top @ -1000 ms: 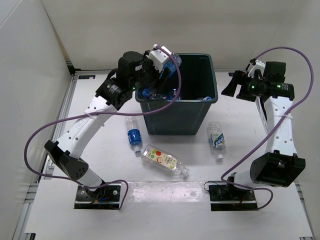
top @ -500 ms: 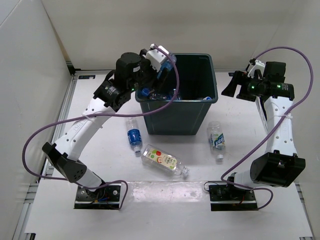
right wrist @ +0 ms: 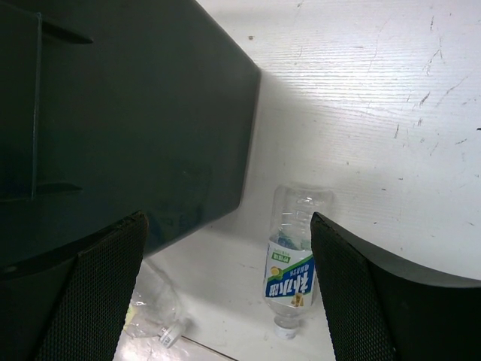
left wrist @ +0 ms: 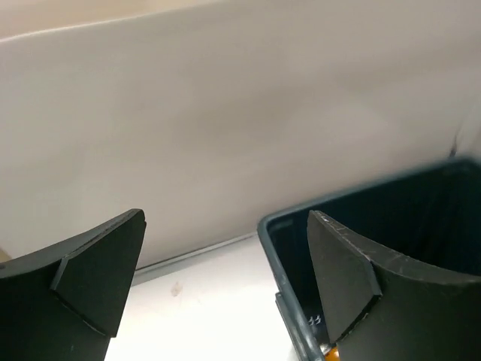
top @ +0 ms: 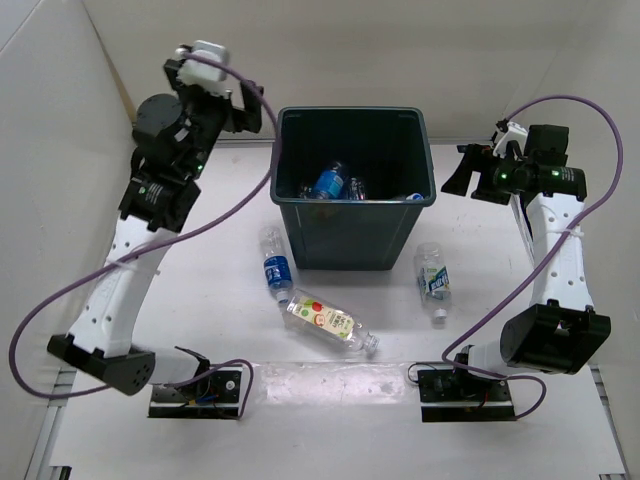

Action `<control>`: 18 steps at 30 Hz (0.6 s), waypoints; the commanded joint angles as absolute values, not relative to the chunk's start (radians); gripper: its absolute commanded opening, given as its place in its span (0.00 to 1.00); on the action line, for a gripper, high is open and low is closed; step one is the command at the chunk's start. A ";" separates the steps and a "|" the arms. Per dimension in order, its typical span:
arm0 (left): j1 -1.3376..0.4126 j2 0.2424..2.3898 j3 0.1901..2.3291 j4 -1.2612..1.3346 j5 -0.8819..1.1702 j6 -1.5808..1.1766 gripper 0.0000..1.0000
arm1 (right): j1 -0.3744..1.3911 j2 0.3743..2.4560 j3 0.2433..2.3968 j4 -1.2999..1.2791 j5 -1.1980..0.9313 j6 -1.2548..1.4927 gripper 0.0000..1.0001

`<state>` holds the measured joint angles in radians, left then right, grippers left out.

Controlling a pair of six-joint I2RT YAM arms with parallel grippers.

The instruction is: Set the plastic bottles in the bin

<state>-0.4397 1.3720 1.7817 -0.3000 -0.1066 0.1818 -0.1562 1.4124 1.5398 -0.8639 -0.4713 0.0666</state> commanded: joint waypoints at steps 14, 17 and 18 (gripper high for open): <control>-0.069 1.207 1.151 -0.453 -0.132 -0.624 1.00 | -0.169 1.503 1.410 -1.084 -0.399 -0.169 0.90; -0.071 1.201 1.097 -0.449 -0.123 -0.672 1.00 | -0.137 1.548 1.388 -1.143 -0.353 -0.228 0.90; -0.071 1.207 1.092 -0.449 -0.121 -0.686 1.00 | -0.115 1.554 1.375 -1.158 -0.341 -0.233 0.90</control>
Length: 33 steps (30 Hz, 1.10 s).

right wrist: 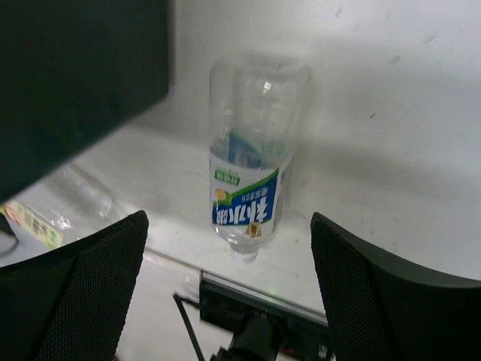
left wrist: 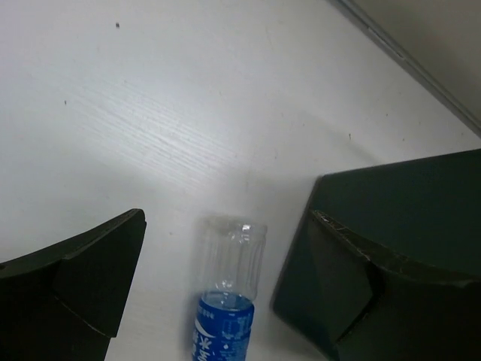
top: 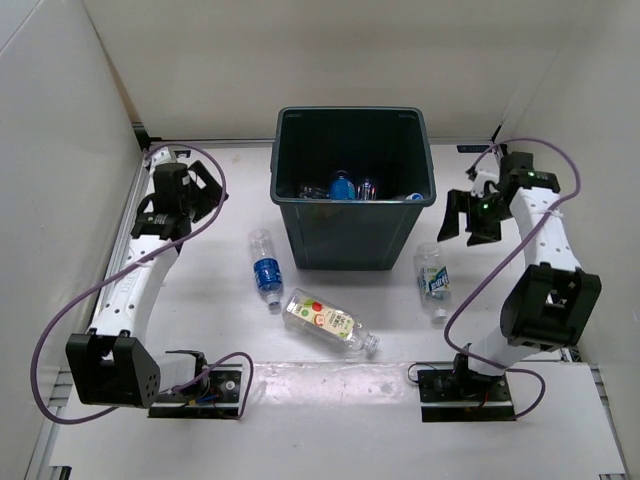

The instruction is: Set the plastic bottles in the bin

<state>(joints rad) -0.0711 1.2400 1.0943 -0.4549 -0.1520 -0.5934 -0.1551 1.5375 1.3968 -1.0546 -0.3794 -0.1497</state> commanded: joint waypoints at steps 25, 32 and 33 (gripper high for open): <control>-0.068 1.266 1.132 -0.522 -0.083 -0.686 1.00 | 0.057 2.036 1.468 -1.333 -0.154 -0.218 0.86; -0.068 1.284 1.137 -0.529 -0.069 -0.687 1.00 | 0.037 2.079 1.476 -1.344 -0.120 -0.229 0.64; -0.069 1.284 1.137 -0.525 -0.069 -0.687 1.00 | 0.035 2.082 1.477 -1.345 -0.124 -0.229 0.61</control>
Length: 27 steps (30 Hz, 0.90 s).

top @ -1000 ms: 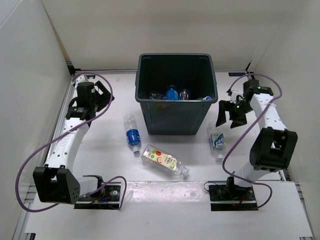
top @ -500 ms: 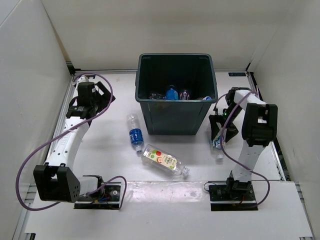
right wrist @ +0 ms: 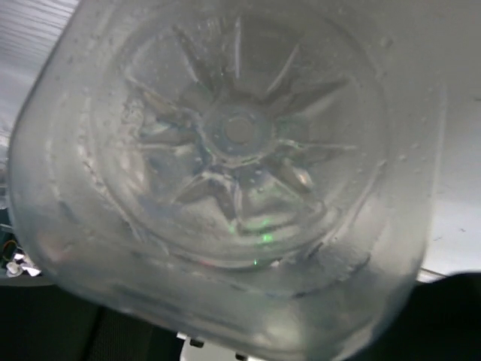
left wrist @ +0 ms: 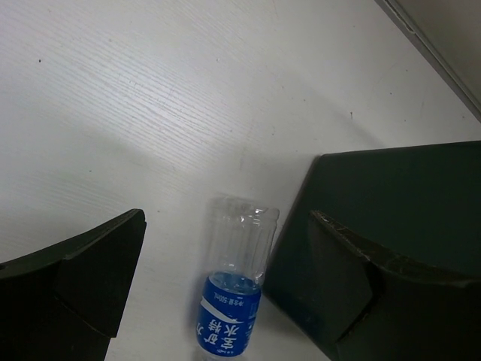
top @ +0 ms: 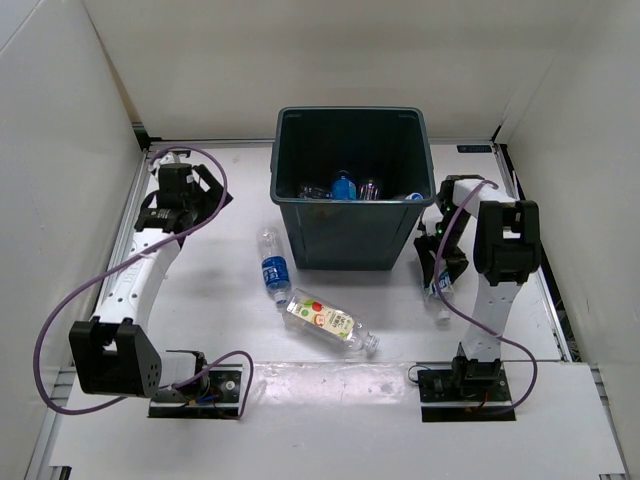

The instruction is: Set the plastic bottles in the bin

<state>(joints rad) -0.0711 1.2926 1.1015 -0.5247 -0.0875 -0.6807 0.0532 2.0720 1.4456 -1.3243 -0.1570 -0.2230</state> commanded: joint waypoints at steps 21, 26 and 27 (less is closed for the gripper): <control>-0.069 1.341 1.127 -0.354 0.032 -0.657 1.00 | -0.075 1.764 2.048 -1.279 -0.087 -0.270 0.00; -0.077 1.342 1.118 -0.367 0.035 -0.663 1.00 | -0.057 1.681 2.169 -1.149 -0.074 -0.189 0.00; -0.081 1.342 1.115 -0.365 0.040 -0.652 1.00 | -0.042 1.637 2.193 -1.131 -0.048 -0.172 0.00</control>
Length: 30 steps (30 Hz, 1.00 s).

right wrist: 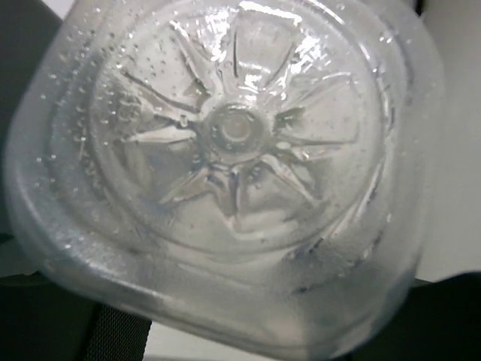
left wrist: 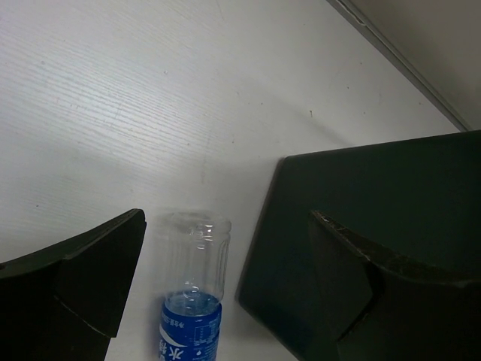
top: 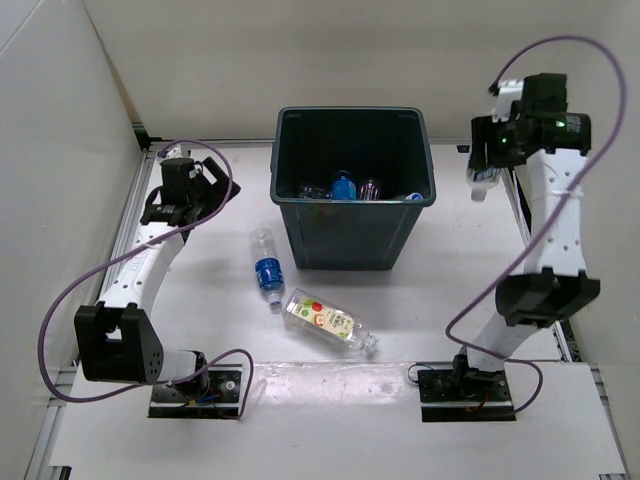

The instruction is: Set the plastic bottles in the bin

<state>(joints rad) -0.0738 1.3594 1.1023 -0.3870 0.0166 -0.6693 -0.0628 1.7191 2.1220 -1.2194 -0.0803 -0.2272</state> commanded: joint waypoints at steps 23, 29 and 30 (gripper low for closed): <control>-0.098 1.422 1.124 -0.370 0.215 -0.624 1.00 | 0.279 1.436 2.060 -0.712 -0.621 -0.124 0.25; -0.098 1.448 1.150 -0.400 0.233 -0.604 1.00 | 0.294 1.420 2.033 -0.727 -0.727 -0.124 0.62; -0.098 1.450 1.152 -0.399 0.233 -0.606 1.00 | 0.295 1.419 2.031 -0.727 -0.729 -0.127 0.65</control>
<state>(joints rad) -0.0940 1.4681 1.1061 -0.3981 0.2054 -0.6178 0.2852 1.4506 2.0422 -0.7460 -0.6468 -0.1005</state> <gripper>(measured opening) 0.989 0.659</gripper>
